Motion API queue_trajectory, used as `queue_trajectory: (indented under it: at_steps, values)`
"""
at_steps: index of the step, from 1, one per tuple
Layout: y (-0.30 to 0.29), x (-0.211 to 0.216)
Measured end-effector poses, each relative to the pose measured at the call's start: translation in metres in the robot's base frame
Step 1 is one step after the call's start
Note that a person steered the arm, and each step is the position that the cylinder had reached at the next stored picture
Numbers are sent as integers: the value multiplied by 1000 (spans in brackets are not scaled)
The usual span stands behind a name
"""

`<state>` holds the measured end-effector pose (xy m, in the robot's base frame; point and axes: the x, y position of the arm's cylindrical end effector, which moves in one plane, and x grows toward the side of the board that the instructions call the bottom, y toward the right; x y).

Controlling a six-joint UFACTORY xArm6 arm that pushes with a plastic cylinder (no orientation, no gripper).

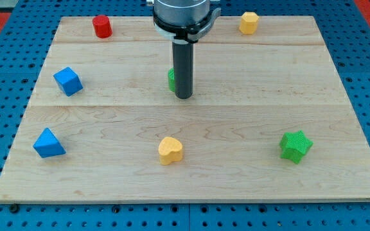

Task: Slide the blue cube slightly right towards the center

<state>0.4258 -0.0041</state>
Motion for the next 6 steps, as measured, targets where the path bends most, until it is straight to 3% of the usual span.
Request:
queue_trajectory:
  at_steps: [1,3,4,5,6]
  values:
    - [-50,14]
    - [-254,14]
    - [-265,-18]
    - [-176,-43]
    - [-142,-52]
